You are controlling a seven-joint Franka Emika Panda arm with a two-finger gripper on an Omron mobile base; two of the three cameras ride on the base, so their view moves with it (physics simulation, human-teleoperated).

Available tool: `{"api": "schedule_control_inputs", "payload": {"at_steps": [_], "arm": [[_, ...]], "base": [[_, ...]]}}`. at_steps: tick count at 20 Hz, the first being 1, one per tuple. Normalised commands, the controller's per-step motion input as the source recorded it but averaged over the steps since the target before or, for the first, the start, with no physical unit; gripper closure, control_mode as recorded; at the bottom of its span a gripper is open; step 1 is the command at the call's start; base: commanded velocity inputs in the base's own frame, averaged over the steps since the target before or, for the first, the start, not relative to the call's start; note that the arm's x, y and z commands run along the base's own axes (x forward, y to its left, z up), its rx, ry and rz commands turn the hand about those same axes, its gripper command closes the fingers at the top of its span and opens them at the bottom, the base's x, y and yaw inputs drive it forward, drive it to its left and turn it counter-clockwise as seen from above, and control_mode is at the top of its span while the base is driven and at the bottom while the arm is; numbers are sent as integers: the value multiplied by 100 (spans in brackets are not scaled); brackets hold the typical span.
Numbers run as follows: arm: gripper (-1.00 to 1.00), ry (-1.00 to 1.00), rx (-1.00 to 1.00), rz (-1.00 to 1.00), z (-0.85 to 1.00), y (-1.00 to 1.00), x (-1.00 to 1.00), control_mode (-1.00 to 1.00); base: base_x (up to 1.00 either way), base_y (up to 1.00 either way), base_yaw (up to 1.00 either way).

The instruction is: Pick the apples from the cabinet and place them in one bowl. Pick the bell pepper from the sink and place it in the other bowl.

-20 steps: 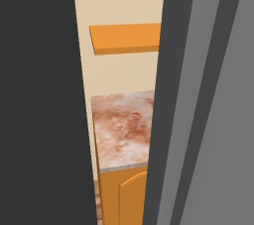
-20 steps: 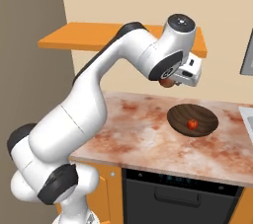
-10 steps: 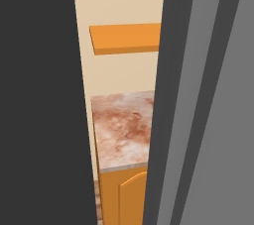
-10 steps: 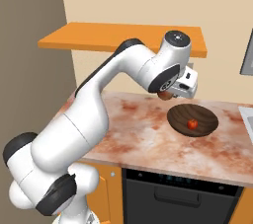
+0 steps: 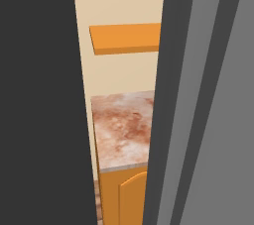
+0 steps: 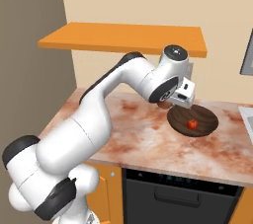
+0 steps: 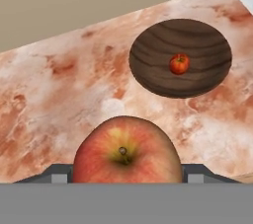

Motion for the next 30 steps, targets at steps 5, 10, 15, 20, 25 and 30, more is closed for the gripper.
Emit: {"api": "schedule_control_inputs", "payload": {"at_steps": [5,10,15,20,25,30], "arm": [[100,0,0,0,-44,0,21,-100],[100,-2,0,-4,-39,0,30,-100],[100,0,0,-6,-34,-1,40,-100],[100,0,0,-6,-33,-9,38,-100],[100,0,0,-4,-33,-16,30,-100],[100,0,0,-1,-19,-22,30,-100]], "base": [[0,0,0],[0,0,0],[0,0,0],[0,0,0],[0,0,0],[0,0,0]]}}
